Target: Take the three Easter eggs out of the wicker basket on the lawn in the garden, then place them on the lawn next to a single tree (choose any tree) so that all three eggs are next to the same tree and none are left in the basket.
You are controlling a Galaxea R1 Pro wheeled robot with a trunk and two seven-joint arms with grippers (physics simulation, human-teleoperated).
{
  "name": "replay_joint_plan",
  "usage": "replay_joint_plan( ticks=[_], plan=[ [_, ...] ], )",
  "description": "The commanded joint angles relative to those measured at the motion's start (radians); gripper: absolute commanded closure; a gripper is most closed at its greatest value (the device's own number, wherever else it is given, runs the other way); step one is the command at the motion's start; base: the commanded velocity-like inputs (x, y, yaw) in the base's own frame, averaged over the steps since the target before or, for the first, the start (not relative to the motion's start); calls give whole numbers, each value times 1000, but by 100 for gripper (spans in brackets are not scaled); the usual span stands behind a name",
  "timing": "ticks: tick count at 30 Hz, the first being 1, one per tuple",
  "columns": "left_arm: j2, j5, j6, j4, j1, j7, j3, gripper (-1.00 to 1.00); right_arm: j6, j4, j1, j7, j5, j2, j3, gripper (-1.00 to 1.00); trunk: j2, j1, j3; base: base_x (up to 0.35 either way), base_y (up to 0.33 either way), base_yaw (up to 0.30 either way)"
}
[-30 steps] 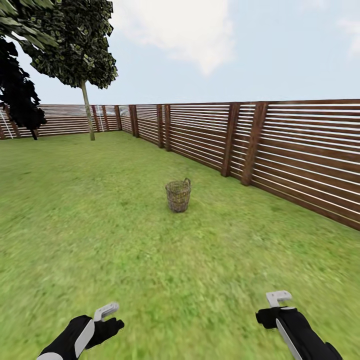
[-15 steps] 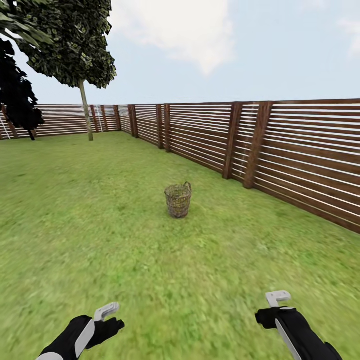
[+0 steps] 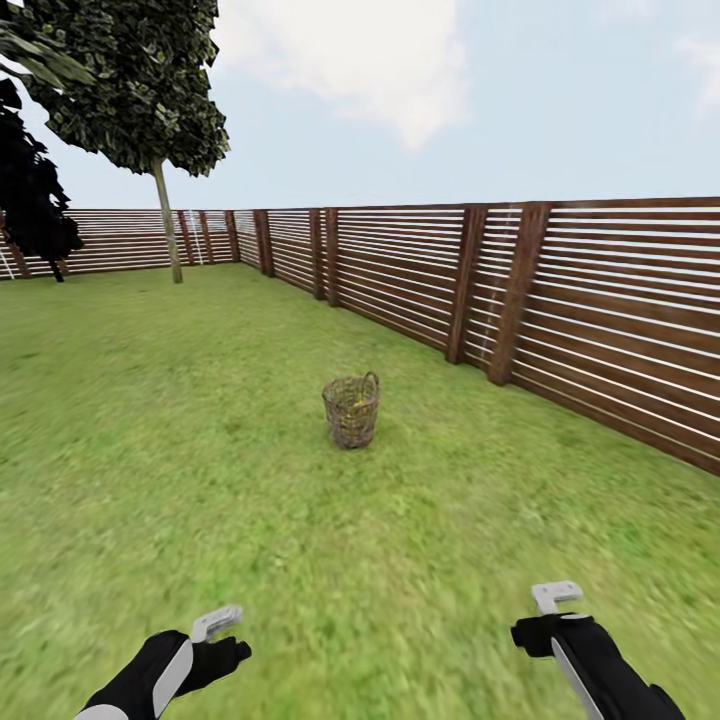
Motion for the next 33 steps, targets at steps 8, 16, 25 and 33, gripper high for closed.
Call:
replay_joint_plan(
  ticks=[8, 16, 25, 33],
  plan=[
    [1, 1, 7, -2, 0, -3, 7, -100, 4, -1, 0, -5, -5, -1, 2, -100, -1, 1, -1, 345, -115, 0],
    [2, 2, 8, -2, -1, -3, 8, -100, 4, -1, 0, -5, -5, -1, 0, -100, -1, 1, -1, 345, -115, 0],
    [1, 2, 8, -2, 0, -3, 8, -100, 4, -1, 0, -5, -5, -1, 0, -100, -1, 1, -1, 345, -115, 0],
    [1, 2, 8, -2, -1, -3, 8, -100, 4, -1, 0, -5, -5, -1, 2, -100, -1, 1, -1, 345, -114, 0]
  ],
)
